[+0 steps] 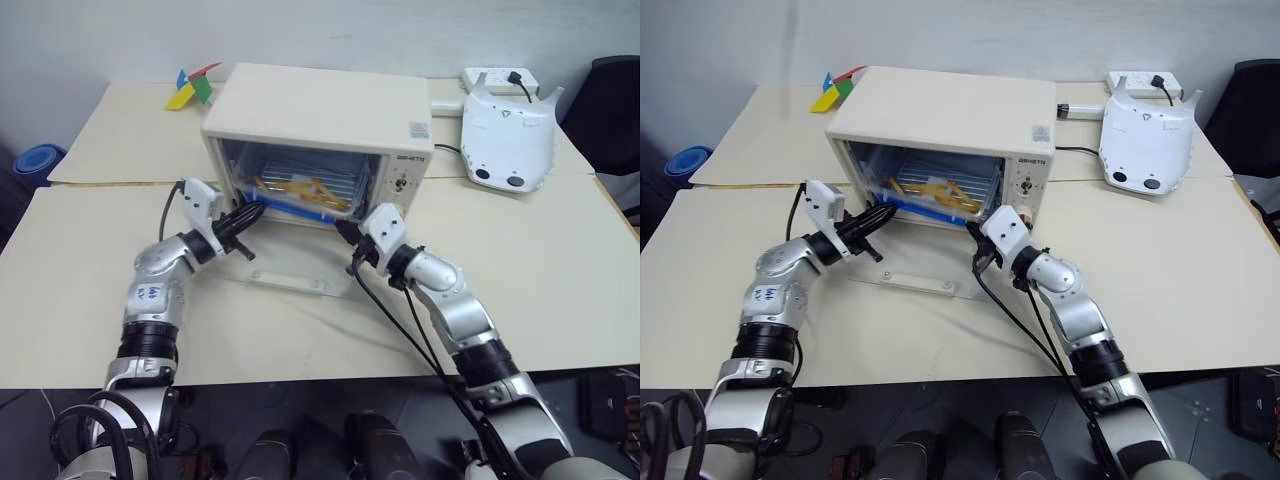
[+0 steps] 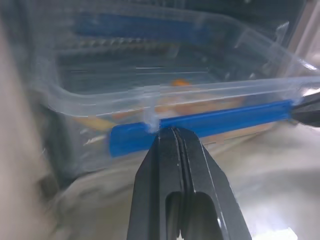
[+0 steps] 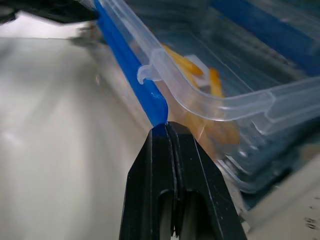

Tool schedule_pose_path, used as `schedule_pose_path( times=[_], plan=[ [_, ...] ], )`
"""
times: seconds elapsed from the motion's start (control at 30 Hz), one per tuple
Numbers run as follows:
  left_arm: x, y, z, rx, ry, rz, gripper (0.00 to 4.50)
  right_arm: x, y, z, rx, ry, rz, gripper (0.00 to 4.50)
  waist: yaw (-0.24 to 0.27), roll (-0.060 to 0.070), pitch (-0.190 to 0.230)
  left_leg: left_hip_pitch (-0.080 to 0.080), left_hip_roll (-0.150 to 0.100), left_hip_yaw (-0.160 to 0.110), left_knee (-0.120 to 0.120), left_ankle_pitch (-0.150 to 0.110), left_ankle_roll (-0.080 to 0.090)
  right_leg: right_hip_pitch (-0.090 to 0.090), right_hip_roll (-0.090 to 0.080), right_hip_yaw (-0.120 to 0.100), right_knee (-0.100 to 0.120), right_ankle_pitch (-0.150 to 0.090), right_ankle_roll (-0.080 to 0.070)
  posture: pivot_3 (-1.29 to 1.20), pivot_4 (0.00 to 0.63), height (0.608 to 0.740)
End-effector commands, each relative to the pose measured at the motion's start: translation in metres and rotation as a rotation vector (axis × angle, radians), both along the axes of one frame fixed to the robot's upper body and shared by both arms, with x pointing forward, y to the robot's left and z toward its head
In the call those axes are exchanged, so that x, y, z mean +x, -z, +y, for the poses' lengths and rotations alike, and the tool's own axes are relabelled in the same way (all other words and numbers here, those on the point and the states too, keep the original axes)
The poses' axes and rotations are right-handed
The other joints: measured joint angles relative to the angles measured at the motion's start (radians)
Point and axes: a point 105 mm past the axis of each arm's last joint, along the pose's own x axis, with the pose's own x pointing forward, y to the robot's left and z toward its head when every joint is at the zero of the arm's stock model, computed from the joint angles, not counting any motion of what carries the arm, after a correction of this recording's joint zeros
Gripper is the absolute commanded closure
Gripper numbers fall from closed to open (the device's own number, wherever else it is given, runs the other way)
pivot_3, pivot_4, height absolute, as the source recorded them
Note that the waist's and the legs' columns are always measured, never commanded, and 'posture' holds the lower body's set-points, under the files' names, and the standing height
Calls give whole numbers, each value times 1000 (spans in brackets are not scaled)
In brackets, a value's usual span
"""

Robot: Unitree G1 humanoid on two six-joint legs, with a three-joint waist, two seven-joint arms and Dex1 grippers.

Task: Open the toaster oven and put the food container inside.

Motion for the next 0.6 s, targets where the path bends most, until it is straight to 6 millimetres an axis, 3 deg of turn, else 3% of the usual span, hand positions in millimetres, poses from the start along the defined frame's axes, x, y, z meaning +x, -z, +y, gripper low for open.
schedule_pose_path(
  times=[0.03,0.17,0.27,0.37,0.43,0.5,0.6],
  plan=[
    [0,-11,3,-7,1,-50,4500,3,-27,1,65,15,-77,4492,-6,0,0,0,0,0,-1,0,0,-1,0,0,0,0,0,0,150,740],
    [-13,-8,12,15,49,-38,4500,-21,-29,3,73,-99,-44,4492,-10,0,0,-2,0,0,-2,0,0,-4,0,0,1,0,0,0,150,740],
    [-39,-9,30,57,126,-26,3938,-46,-31,-12,63,-150,-37,4500,-13,0,0,-3,0,0,-6,0,0,-6,0,1,0,0,0,0,150,740],
    [-67,-16,46,138,195,-69,3048,-63,-27,-33,32,-156,-12,4500,-13,0,0,-4,0,0,-7,0,0,-6,-1,0,-2,0,0,0,150,740],
    [-86,-17,62,188,250,-43,2441,-66,-12,-54,-23,-136,43,4500,-6,0,0,-4,0,0,-6,0,0,-5,-1,1,-3,0,0,0,150,740],
    [-108,-13,85,246,295,51,1780,-72,17,-72,-105,-161,123,4500,2,0,0,-3,0,1,-5,0,0,-4,-1,1,-3,0,0,0,150,740],
    [-125,-10,108,313,316,131,873,-75,45,-80,-150,-215,180,4500,8,2,1,4,2,1,-9,0,0,3,0,1,-6,-1,-1,0,150,740]
  ],
)
